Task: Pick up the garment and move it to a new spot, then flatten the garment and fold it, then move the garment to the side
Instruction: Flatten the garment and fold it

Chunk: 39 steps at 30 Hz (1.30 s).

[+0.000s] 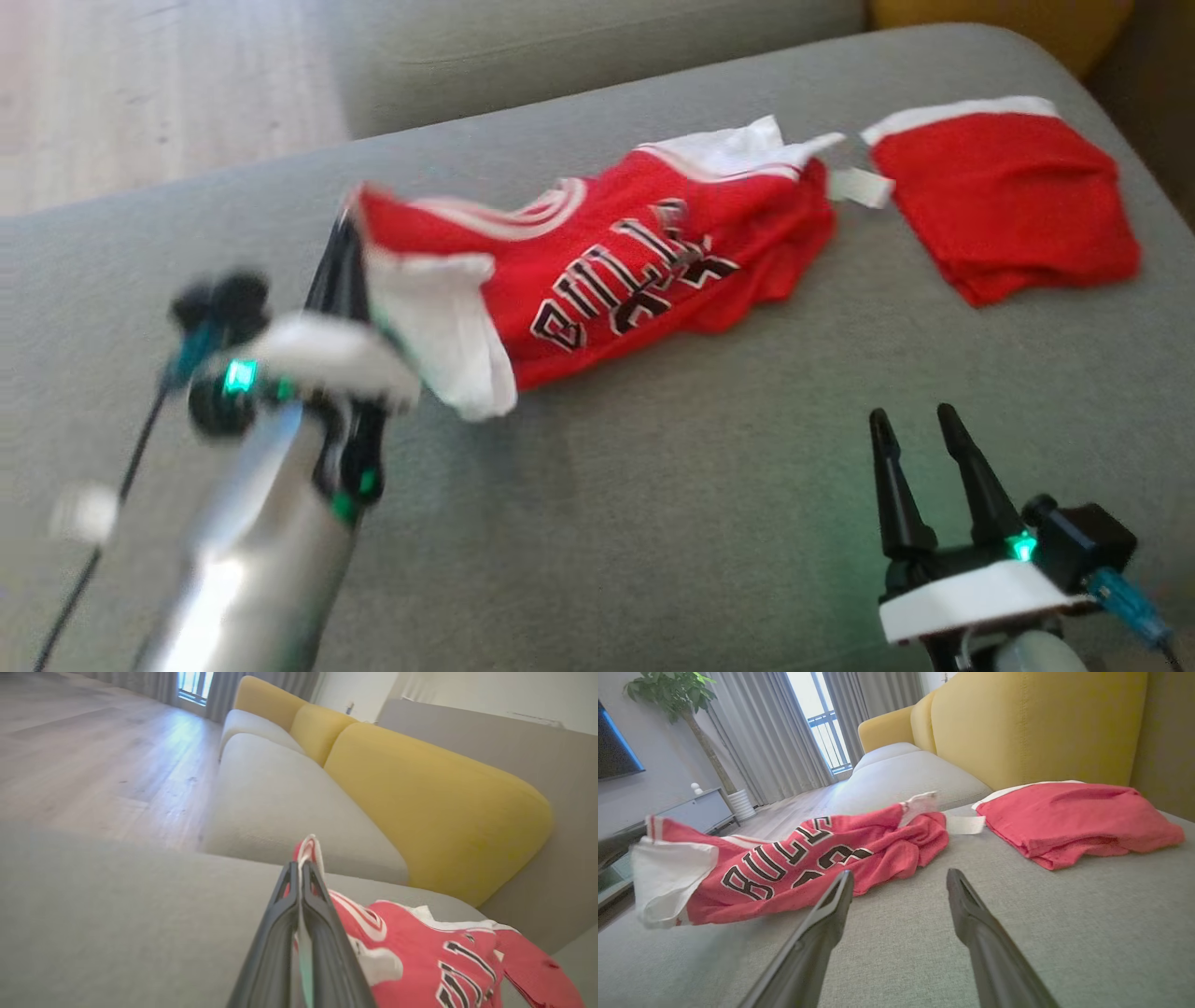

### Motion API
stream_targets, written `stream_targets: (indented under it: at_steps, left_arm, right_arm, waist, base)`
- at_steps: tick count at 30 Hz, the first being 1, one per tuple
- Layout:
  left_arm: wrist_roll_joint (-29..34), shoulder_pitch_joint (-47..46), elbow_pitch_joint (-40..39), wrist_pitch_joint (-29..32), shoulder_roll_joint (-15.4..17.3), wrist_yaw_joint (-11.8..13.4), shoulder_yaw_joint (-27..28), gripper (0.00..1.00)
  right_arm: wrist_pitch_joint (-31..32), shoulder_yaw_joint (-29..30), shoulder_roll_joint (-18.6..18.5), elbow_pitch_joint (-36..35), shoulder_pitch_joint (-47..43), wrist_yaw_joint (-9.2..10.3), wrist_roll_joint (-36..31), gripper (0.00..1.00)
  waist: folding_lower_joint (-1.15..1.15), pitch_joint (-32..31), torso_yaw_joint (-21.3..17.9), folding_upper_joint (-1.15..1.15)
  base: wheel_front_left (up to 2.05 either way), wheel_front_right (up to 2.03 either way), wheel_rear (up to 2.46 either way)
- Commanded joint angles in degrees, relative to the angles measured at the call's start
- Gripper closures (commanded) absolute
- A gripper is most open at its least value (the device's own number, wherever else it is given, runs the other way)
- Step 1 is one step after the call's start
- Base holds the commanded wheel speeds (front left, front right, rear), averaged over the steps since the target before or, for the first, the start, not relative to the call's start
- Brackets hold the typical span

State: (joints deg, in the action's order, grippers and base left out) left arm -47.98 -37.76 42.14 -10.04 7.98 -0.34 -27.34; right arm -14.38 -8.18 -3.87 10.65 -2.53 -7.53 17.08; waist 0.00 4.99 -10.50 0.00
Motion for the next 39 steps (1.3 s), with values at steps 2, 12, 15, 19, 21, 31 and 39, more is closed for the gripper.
stream_targets:
  at_steps: [2, 12, 15, 19, 21, 31, 39]
  left_arm:
    - [-0.99, 3.95, -6.83, -2.64, 2.70, 1.41, 3.69, 1.00]
    - [-1.24, 28.09, -23.26, -4.79, 3.63, 6.43, 7.74, 1.00]
    - [0.75, 30.50, -24.46, -4.88, 3.52, 7.51, 7.64, 1.00]
    - [6.87, 32.29, -26.88, -4.94, 3.70, 9.67, 8.60, 0.00]
    - [9.89, 32.92, -28.31, -4.94, 3.83, 10.18, 8.84, 0.00]
    - [27.08, 34.20, -32.42, -3.59, 7.68, 11.05, 0.81, 0.00]
    - [35.10, 26.70, -28.05, 6.84, 8.93, 10.93, -6.34, 0.00]
  right_arm:
    - [-0.62, -0.31, -0.14, -2.24, 0.09, 0.04, -0.47, 0.00]
    - [-0.62, -0.48, -1.28, -2.39, -0.31, 0.04, -0.51, 0.00]
    - [-0.62, -0.71, -1.51, -2.29, -0.11, 0.04, -0.48, 0.00]
    - [-0.62, -0.85, -1.70, -2.06, -0.18, 0.04, -0.38, 0.00]
    - [-0.62, -0.91, -1.68, -1.93, -0.26, 0.04, -0.38, 0.00]
    - [-0.62, -1.27, -1.49, -1.52, -0.87, 0.04, -0.18, 0.00]
    - [-0.62, -2.36, -1.50, -1.08, -0.58, 0.04, 0.14, 0.00]
  waist:
    - [0.00, -0.20, 3.22, 0.00]
    - [0.00, -0.24, 9.13, 0.00]
    - [0.00, -0.36, 9.91, 0.00]
    - [0.00, -0.60, 10.60, 0.00]
    - [0.00, -0.64, 10.75, 0.00]
    - [0.00, -1.60, 11.01, 0.00]
    - [0.00, -1.94, 11.04, 0.00]
  base:
    - [0.00, 0.00, 0.00]
    - [0.00, 0.00, 0.00]
    - [0.00, 0.00, 0.00]
    - [0.00, 0.00, 0.00]
    - [0.00, 0.00, 0.00]
    - [0.00, 0.00, 0.00]
    - [0.00, 0.00, 0.00]
